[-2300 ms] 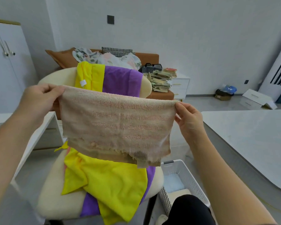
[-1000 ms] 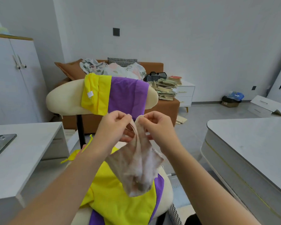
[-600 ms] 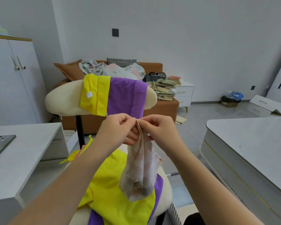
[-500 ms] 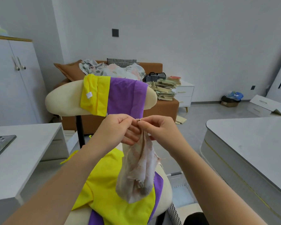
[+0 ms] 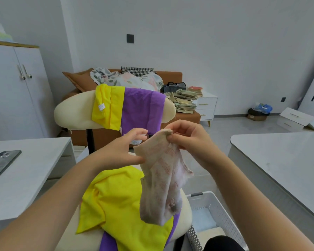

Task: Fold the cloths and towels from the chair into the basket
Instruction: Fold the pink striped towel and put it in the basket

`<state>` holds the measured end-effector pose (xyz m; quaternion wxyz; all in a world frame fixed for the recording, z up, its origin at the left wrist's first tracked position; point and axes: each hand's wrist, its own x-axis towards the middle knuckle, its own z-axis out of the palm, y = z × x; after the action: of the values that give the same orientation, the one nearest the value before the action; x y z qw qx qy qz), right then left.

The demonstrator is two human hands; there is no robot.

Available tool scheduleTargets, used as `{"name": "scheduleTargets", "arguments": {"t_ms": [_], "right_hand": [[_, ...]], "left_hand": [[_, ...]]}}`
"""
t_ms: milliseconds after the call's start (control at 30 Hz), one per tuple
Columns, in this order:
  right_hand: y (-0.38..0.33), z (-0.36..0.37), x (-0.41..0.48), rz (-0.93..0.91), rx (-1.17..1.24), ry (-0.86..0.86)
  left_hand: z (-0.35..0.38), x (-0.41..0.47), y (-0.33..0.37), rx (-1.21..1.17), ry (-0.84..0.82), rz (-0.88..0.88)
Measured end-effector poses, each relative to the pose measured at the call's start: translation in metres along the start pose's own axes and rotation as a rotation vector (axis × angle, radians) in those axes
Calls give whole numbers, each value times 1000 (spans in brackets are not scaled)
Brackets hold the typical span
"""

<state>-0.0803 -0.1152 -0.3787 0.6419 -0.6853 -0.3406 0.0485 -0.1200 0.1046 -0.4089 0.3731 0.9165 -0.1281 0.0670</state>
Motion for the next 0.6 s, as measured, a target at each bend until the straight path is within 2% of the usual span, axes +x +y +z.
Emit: {"name": "scheduleTargets", "arguments": {"t_ms": [67,167,233,333,400,533,600], "right_hand": [[-6,-6,1,-22,25,-24],[-8,-16,3,-29,5,19],[-4,-25,5,-7,-38,108],[4,-32,7,29,-112,215],[7,-29,7,12,-114,265],[15,-23,7,-4,-93,347],[20,-23,6,1,-195,336]], "left_hand": [[-1,1,-4,-20,-33,7],[-6,2,-5,7,22,-10],[-11,1,-3,-103,131,4],[-13,1,5,-397,346,20],[-13,4,12,-472,436,38],[-10,6,14,-359,498,111],[-7,3,16,-294,495,160]]}}
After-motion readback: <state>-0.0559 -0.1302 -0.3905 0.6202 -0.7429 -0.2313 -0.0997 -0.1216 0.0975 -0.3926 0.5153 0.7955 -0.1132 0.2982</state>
